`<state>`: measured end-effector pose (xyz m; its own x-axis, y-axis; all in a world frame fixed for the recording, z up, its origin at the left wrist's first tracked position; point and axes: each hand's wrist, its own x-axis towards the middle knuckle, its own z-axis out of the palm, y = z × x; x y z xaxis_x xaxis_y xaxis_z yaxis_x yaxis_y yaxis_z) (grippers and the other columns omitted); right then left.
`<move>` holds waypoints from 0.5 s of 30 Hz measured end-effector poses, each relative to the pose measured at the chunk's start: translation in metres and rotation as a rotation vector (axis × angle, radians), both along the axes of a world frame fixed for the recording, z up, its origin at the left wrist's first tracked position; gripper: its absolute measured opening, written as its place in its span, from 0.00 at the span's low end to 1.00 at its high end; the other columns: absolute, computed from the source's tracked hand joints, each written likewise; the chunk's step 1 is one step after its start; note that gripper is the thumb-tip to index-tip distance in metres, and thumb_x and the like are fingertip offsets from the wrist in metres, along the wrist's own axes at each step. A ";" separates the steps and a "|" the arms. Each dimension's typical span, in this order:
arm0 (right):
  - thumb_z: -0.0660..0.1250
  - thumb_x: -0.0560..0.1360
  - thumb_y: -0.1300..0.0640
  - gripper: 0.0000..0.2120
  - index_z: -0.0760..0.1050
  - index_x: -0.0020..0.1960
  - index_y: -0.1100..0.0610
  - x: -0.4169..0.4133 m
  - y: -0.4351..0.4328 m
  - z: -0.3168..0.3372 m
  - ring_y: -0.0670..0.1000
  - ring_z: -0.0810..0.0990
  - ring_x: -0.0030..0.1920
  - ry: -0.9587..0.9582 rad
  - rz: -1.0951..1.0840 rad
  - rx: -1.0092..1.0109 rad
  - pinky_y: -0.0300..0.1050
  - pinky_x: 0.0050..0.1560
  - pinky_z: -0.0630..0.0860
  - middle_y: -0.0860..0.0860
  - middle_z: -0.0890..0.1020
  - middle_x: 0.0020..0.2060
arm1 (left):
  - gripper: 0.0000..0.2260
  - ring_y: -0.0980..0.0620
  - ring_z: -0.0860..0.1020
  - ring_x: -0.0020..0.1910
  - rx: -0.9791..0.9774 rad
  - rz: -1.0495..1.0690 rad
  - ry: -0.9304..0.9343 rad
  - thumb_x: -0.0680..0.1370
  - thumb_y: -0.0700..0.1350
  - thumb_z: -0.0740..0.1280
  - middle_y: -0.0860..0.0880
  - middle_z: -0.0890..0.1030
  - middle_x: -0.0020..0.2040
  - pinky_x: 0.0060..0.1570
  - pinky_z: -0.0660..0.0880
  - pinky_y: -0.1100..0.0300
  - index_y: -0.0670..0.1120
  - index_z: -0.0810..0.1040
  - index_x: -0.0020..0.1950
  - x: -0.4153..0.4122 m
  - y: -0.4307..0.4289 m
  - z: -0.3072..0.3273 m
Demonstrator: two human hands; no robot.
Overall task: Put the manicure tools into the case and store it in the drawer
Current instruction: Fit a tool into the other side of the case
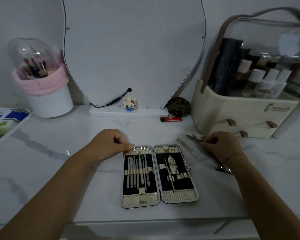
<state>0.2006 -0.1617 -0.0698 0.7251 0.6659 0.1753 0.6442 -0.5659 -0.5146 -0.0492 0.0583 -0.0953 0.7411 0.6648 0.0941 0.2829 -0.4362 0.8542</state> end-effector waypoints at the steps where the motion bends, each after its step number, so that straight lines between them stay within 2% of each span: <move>1: 0.72 0.68 0.55 0.05 0.81 0.40 0.57 -0.002 0.001 0.000 0.48 0.75 0.37 -0.006 0.002 0.026 0.39 0.41 0.68 0.50 0.79 0.35 | 0.10 0.60 0.75 0.32 -0.008 0.000 -0.003 0.67 0.44 0.78 0.51 0.80 0.34 0.34 0.71 0.71 0.47 0.80 0.29 0.000 0.000 0.000; 4: 0.72 0.68 0.53 0.05 0.80 0.39 0.55 -0.014 0.010 0.004 0.47 0.77 0.36 -0.001 0.066 0.069 0.38 0.38 0.69 0.48 0.79 0.32 | 0.11 0.61 0.75 0.31 -0.022 0.001 -0.011 0.66 0.44 0.78 0.53 0.80 0.32 0.33 0.70 0.71 0.49 0.80 0.27 0.001 -0.001 0.001; 7: 0.72 0.68 0.50 0.07 0.80 0.40 0.54 -0.025 0.024 0.002 0.46 0.76 0.37 -0.017 0.147 -0.093 0.39 0.41 0.70 0.47 0.78 0.34 | 0.10 0.61 0.75 0.31 -0.020 0.001 -0.010 0.67 0.44 0.78 0.52 0.80 0.32 0.33 0.70 0.72 0.48 0.80 0.28 0.000 -0.002 0.002; 11: 0.72 0.68 0.53 0.06 0.79 0.35 0.52 -0.028 0.036 0.004 0.49 0.78 0.39 0.038 0.101 -0.196 0.43 0.45 0.75 0.49 0.79 0.34 | 0.10 0.61 0.76 0.31 -0.014 0.000 0.004 0.66 0.45 0.78 0.54 0.81 0.32 0.33 0.71 0.72 0.49 0.80 0.27 -0.001 -0.001 0.002; 15: 0.72 0.68 0.53 0.07 0.83 0.39 0.57 -0.026 0.040 0.007 0.47 0.76 0.36 0.092 0.078 -0.245 0.41 0.41 0.71 0.49 0.78 0.31 | 0.11 0.62 0.75 0.31 -0.001 0.002 0.012 0.67 0.45 0.78 0.55 0.81 0.32 0.32 0.69 0.74 0.48 0.79 0.28 0.000 -0.002 0.003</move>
